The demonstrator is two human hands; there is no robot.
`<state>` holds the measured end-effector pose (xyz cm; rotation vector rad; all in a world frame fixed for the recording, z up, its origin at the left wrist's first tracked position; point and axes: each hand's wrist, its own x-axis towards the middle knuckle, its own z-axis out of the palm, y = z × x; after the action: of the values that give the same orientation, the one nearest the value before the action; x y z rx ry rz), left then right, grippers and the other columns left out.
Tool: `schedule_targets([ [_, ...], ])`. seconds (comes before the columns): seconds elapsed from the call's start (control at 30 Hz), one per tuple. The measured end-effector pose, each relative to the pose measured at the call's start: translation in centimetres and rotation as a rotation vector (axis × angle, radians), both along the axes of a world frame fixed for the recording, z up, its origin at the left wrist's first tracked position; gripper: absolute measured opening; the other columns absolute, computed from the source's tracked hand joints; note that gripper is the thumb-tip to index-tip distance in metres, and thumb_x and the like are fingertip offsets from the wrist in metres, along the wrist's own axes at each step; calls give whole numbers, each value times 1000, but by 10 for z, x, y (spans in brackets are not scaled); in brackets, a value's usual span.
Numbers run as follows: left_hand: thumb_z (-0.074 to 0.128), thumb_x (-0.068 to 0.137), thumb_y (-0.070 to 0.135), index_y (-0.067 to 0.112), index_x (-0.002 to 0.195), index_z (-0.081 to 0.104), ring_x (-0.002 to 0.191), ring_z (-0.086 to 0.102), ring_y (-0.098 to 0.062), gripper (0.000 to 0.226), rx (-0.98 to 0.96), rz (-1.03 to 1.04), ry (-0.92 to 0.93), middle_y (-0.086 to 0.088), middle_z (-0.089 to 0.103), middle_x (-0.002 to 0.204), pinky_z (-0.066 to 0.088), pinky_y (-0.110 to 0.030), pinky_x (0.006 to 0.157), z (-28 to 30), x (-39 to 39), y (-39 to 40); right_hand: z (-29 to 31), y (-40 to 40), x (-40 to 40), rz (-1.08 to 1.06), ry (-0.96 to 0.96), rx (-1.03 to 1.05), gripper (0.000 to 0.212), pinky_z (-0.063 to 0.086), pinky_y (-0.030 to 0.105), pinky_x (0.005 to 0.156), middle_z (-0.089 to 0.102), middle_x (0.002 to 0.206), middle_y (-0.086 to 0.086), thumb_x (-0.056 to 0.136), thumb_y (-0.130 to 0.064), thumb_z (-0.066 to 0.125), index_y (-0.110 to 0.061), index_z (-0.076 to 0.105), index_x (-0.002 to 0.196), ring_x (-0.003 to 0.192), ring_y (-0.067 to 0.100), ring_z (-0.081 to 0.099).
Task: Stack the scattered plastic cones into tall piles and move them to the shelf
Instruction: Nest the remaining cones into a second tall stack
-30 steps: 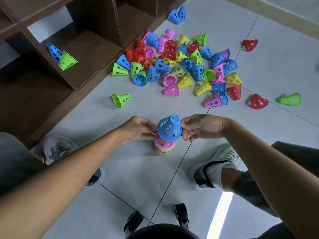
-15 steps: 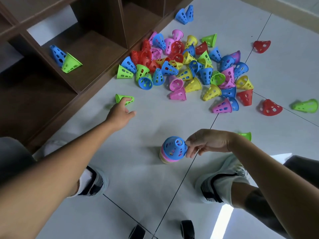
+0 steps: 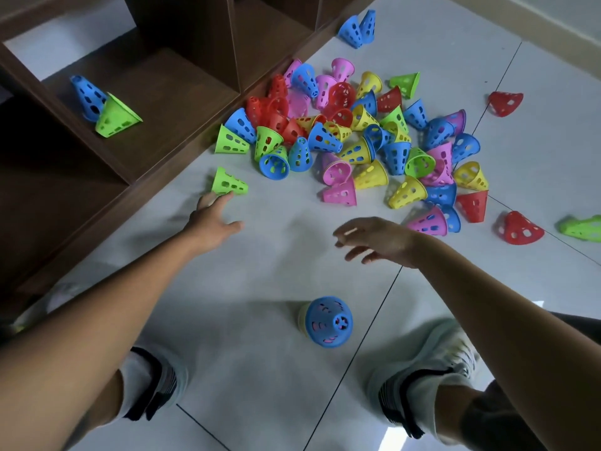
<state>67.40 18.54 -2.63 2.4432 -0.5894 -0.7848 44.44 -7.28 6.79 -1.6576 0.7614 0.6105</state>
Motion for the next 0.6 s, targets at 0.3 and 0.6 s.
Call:
schedule_targets([
  [0.3,72,88,37,37,150,38,150,14,-30,71,28,-88,-28,-4,9,165,25,-41,120,-3,51,-18,-23,-14,60,-289,-164,-108,53,55,39,85,46,140,2,94,-21,67,-28,47,142,112,29,64],
  [0.6,73,88,25,14,135,60,125,53,-23,49,-116,-72,-12,-8,56,136,43,-31,103,2,63,-25,-40,-26,98,-314,-130,-143,75,55,35,78,57,130,4,91,-18,69,-35,29,152,108,27,65],
])
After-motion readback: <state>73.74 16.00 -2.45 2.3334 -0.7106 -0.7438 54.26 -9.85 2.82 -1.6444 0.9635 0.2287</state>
